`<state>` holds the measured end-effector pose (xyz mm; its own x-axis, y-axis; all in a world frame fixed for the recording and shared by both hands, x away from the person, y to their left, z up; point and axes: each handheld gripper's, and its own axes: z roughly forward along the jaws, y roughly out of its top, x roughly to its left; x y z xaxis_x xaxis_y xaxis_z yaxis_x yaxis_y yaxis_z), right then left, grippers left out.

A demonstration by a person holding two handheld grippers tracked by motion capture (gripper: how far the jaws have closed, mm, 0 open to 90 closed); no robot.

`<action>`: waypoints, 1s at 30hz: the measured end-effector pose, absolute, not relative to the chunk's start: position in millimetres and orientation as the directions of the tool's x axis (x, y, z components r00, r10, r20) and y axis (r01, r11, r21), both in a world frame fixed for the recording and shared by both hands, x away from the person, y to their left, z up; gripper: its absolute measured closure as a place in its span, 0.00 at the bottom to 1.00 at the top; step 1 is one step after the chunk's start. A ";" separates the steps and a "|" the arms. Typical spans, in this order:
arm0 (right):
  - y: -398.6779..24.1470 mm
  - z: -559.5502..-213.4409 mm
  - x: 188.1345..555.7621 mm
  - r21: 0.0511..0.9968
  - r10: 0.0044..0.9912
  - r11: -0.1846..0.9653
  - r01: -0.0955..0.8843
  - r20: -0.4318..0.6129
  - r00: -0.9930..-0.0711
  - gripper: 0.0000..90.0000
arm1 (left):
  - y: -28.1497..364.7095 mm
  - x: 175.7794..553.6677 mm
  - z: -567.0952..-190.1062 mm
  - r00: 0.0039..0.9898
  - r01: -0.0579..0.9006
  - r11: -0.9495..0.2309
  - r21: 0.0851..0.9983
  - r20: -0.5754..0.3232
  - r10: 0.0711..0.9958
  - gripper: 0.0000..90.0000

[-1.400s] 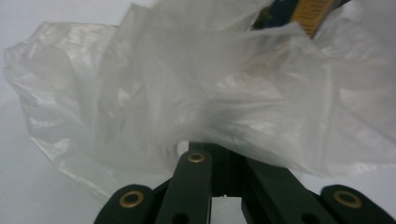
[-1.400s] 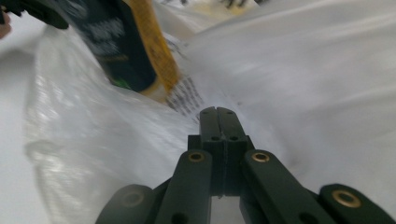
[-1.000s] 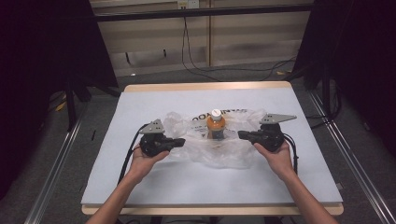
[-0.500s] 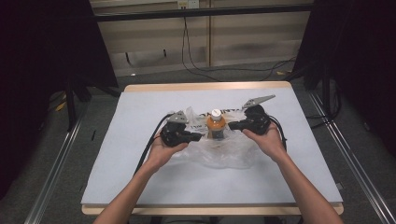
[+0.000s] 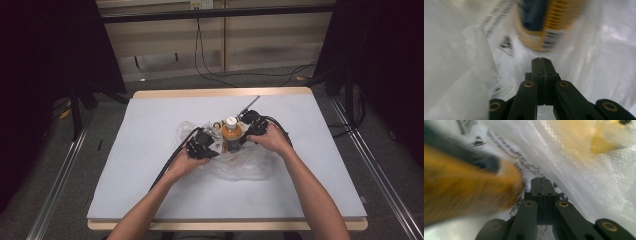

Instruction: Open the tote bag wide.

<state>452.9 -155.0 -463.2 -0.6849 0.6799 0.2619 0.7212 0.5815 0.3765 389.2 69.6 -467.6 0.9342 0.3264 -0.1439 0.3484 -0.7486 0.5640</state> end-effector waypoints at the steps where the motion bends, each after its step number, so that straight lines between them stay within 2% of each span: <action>1: -154.5 -463.5 457.7 0.380 0.679 0.573 0.726 0.275 -0.681 1.00 | 69.2 381.3 -467.6 0.943 0.328 -0.756 0.567 -0.145 0.301 1.00; 4: -149.5 -463.4 469.7 0.377 0.684 0.580 0.723 0.257 -0.683 1.00 | 66.9 360.2 -464.6 0.954 0.296 -0.785 0.544 -0.132 0.268 1.00; 7: -143.6 -461.6 480.1 0.354 0.712 0.569 0.742 0.241 -0.660 1.00 | 69.1 335.9 -462.4 0.975 0.223 -0.819 0.528 -0.115 0.191 1.00; 10: -142.2 -461.0 490.1 0.345 0.732 0.557 0.755 0.225 -0.643 1.00 | 75.3 312.9 -464.2 0.977 0.215 -0.803 0.556 -0.132 0.170 1.00; 18: -147.4 -461.6 512.2 0.360 0.775 0.522 0.774 0.179 -0.606 1.00 | 84.6 264.6 -463.4 0.992 0.123 -0.809 0.575 -0.099 0.080 1.00; 24: -154.8 -462.5 520.6 0.396 0.849 0.435 0.809 0.118 -0.514 1.00 | 87.4 246.7 -461.3 0.995 0.066 -0.826 0.559 -0.102 0.010 1.00; 26: -155.5 -462.8 521.4 0.406 0.864 0.419 0.812 0.099 -0.494 1.00 | 89.3 248.0 -460.7 0.989 0.067 -0.831 0.552 -0.145 -0.016 1.00; 28: -157.3 -463.3 521.7 0.412 0.870 0.402 0.818 0.107 -0.481 1.00 | 91.3 249.3 -463.5 0.987 0.105 -0.814 0.571 -0.160 0.015 1.00; 29: -158.4 -463.6 521.7 0.414 0.871 0.397 0.819 0.112 -0.479 1.00 | 92.1 254.1 -463.2 0.980 0.109 -0.816 0.568 -0.196 -0.006 1.00; 30: -158.4 -463.4 521.5 0.412 0.873 0.392 0.823 0.116 -0.474 1.00 | 92.3 254.0 -464.3 0.985 0.125 -0.804 0.581 -0.172 0.029 1.00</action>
